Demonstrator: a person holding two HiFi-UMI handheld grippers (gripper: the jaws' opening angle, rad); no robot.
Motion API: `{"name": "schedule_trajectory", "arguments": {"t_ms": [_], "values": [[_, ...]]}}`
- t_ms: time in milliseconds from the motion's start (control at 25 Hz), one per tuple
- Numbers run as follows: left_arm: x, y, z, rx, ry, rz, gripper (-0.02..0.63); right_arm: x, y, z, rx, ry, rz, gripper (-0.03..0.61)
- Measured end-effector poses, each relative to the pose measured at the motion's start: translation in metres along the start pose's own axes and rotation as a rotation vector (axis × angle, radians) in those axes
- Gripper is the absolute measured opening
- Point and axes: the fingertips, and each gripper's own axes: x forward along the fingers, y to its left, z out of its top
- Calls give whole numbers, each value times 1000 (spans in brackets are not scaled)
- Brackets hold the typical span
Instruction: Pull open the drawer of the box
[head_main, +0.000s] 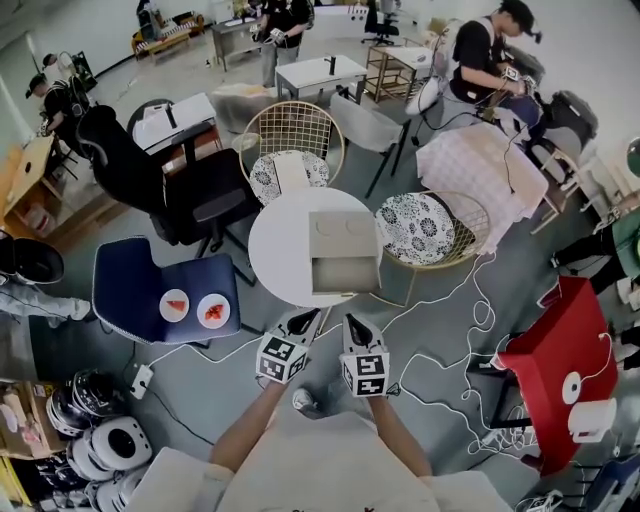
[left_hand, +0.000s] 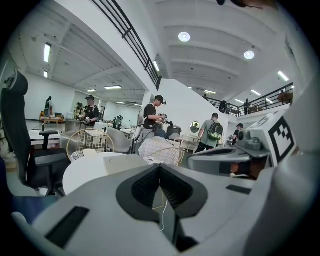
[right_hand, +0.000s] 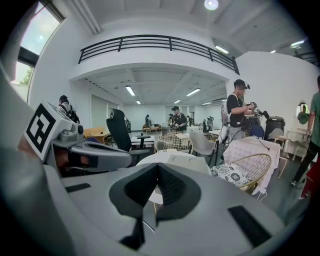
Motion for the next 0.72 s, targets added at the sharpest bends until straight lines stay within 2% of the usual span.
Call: {"name": "schedule_trajectory", "arguments": {"t_ms": [720], "values": [[31,-31,17,4,-12,43,11,-9,-41,6,-16,-9,56,15]]}}
